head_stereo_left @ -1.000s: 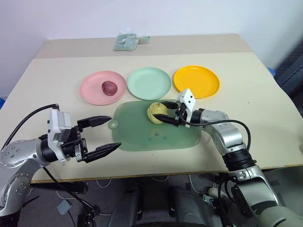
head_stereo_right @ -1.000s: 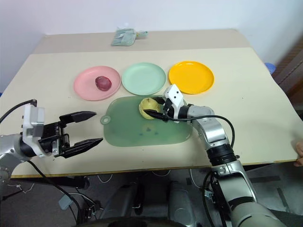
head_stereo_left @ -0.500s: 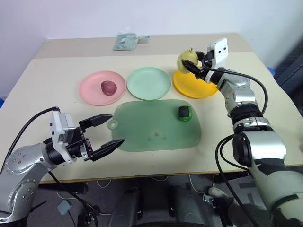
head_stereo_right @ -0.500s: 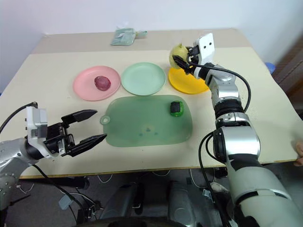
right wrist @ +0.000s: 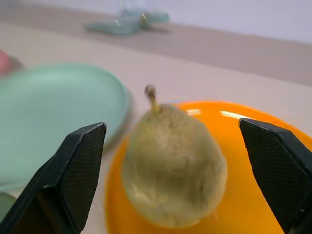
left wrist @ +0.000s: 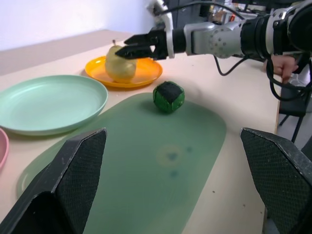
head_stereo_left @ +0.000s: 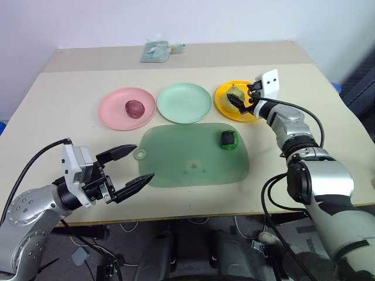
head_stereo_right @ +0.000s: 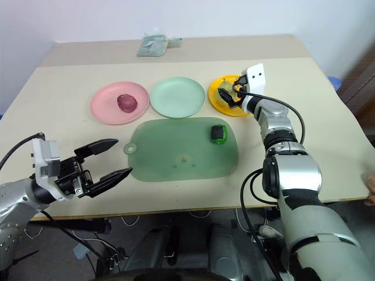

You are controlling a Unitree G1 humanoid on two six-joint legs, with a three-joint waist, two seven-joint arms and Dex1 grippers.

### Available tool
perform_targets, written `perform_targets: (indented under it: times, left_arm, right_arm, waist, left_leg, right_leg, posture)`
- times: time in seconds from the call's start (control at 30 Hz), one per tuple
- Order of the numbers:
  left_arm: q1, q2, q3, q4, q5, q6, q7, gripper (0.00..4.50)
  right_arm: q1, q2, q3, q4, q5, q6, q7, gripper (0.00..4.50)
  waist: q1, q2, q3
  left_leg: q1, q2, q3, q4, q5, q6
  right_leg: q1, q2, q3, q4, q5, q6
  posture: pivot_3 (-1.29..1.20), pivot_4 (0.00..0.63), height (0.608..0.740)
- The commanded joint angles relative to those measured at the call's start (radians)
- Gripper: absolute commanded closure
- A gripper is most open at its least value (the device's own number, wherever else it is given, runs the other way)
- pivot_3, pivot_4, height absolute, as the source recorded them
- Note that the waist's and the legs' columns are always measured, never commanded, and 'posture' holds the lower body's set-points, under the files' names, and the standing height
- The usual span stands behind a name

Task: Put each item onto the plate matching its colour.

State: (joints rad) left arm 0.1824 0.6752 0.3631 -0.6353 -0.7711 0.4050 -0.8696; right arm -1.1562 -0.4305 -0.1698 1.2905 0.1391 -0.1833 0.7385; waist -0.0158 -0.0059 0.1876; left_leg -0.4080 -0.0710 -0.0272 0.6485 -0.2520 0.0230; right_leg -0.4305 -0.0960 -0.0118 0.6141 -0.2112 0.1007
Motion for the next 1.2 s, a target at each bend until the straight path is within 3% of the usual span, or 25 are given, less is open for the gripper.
perform_targets:
  times: [0.03, 0.3, 0.47, 0.63, 1.03, 1.2]
  left_arm:
    - [-0.020, -0.001, -0.026, -0.020, 0.004, -0.015, 0.006, 0.00]
    - [-0.117, 0.015, -0.081, 0.074, 0.012, -0.022, -0.049, 0.00]
    - [-0.163, 0.030, -0.093, 0.133, 0.025, -0.031, -0.101, 0.00]
    - [-0.179, 0.033, -0.100, 0.157, 0.032, -0.039, -0.129, 0.00]
    - [-0.165, 0.041, -0.084, 0.120, 0.030, -0.025, -0.120, 0.00]
    - [-0.128, 0.035, -0.068, 0.092, 0.024, -0.024, -0.094, 0.00]
  right_arm:
    - [0.029, -0.058, -0.043, -0.163, 0.069, 0.006, 0.139, 0.04]
    - [0.499, -0.141, -0.053, -0.893, 0.240, 0.394, 0.221, 0.04]
    - [0.672, -0.135, -0.036, -1.126, 0.321, 0.577, 0.211, 0.04]
    - [0.694, -0.089, 0.023, -1.134, 0.311, 0.609, 0.201, 0.04]
    - [0.620, -0.027, 0.154, -0.879, 0.191, 0.466, 0.239, 0.04]
    - [0.591, -0.004, 0.132, -0.897, 0.203, 0.424, 0.227, 2.18]
  waist:
    - [0.001, 0.000, 0.000]
    - [0.005, 0.001, -0.001]
    - [-0.003, 0.003, -0.001]
    - [0.004, 0.003, -0.002]
    - [0.004, 0.002, -0.002]
    - [0.004, 0.002, -0.002]
  left_leg:
    - [0.000, 0.000, 0.000, 0.000, 0.000, 0.000]
    - [0.000, 0.000, -0.001, 0.000, 0.000, 0.001]
    - [0.001, 0.001, 0.000, 0.000, 0.000, 0.001]
    - [0.001, 0.001, 0.000, 0.001, 0.000, 0.001]
    - [0.001, 0.000, 0.000, 0.001, -0.001, 0.001]
    - [0.001, 0.001, 0.000, 0.001, -0.001, 0.001]
  right_leg:
    - [0.000, 0.000, 0.000, 0.000, 0.000, 0.000]
    - [0.001, 0.000, 0.000, 0.000, 0.001, 0.001]
    - [0.000, 0.000, 0.001, 0.001, 0.000, 0.000]
    - [0.001, 0.000, 0.001, 0.001, 0.000, 0.000]
    - [0.001, 0.000, 0.001, 0.000, 0.000, 0.000]
    - [0.001, 0.000, 0.001, 0.000, 0.000, 0.000]
  posture:
    - [0.00, 0.150, 0.740]
    - [0.00, 0.150, 0.740]
    - [0.00, 0.150, 0.740]
    - [0.00, 0.150, 0.740]
    - [0.00, 0.150, 0.740]
    - [0.00, 0.150, 0.740]
